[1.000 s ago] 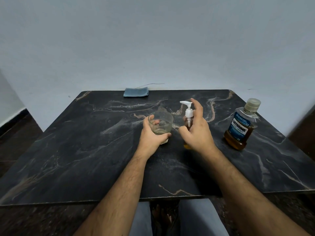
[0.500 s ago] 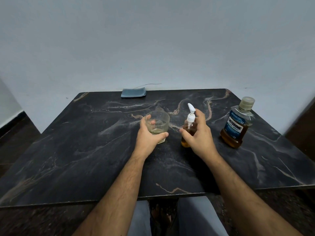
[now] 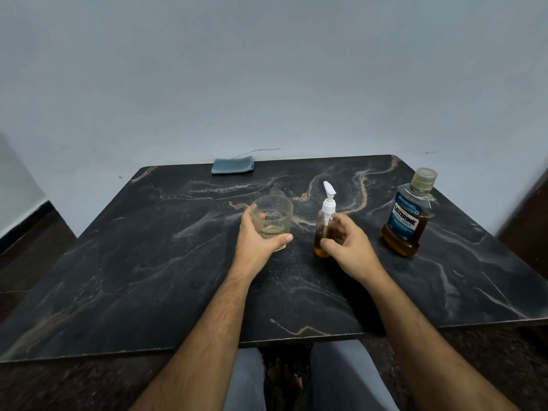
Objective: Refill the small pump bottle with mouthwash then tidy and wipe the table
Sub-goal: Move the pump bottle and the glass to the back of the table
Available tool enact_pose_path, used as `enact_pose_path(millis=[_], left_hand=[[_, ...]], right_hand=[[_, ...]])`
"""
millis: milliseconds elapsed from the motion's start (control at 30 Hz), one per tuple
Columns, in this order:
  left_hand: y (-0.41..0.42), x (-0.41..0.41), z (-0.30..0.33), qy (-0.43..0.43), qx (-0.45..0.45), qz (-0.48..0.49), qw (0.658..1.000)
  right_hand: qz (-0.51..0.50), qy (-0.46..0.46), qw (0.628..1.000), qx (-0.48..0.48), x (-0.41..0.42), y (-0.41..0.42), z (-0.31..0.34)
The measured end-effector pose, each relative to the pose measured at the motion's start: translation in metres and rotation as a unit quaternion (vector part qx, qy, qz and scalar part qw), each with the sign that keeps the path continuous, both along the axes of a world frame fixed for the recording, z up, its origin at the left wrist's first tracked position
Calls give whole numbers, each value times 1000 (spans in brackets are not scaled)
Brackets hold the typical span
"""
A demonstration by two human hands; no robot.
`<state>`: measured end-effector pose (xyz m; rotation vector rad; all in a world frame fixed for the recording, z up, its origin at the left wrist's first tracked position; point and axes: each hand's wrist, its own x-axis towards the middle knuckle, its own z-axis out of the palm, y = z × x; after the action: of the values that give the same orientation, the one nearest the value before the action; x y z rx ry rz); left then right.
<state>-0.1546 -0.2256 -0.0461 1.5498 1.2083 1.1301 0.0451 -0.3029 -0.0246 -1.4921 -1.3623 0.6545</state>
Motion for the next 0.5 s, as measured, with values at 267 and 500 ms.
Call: enact_pose_path(millis=[267, 500], left_hand=[[2, -3, -6, -25, 6, 4, 1000], [1, -4, -6, -32, -3, -4, 999]], right_hand=[[5, 9, 1000, -1, 6, 2, 0], [28, 9, 999, -34, 11, 3, 2]])
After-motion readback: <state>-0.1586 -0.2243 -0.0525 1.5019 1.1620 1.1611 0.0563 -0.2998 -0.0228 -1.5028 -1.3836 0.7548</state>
